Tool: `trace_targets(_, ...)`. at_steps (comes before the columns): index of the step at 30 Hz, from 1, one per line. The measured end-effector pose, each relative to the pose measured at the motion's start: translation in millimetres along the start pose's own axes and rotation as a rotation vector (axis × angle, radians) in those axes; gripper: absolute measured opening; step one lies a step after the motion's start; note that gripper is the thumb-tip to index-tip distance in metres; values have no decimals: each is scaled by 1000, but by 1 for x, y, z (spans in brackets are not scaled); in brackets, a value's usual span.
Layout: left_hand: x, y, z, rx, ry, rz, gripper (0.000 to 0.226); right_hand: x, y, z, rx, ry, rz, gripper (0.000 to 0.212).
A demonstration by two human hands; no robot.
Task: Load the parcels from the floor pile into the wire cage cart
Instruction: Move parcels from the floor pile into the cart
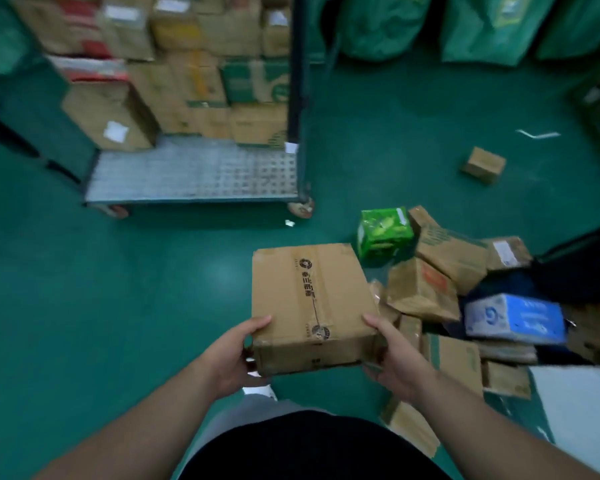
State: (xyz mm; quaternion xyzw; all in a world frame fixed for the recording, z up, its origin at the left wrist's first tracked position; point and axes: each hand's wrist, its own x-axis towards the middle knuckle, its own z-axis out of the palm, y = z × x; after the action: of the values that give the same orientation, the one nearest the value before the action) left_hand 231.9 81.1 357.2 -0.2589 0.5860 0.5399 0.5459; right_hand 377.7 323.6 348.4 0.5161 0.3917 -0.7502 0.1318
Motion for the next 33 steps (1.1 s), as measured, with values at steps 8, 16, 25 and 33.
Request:
trace_targets(8,-12,67,-158,-241,225,122,41,56,-29,194,-349,-88,-3,47)
trace_targets(16,8,147,-203,-325,264,160,39,93,-67,266,-388,-83,32,65)
trace_targets(25,52,285,-214,-328,341,196,30,193,-185,342,-449,-178,59,69)
trace_targets(33,67,412,-252,-427,421,303,26,253,-316,453,-583,-336,47,41)
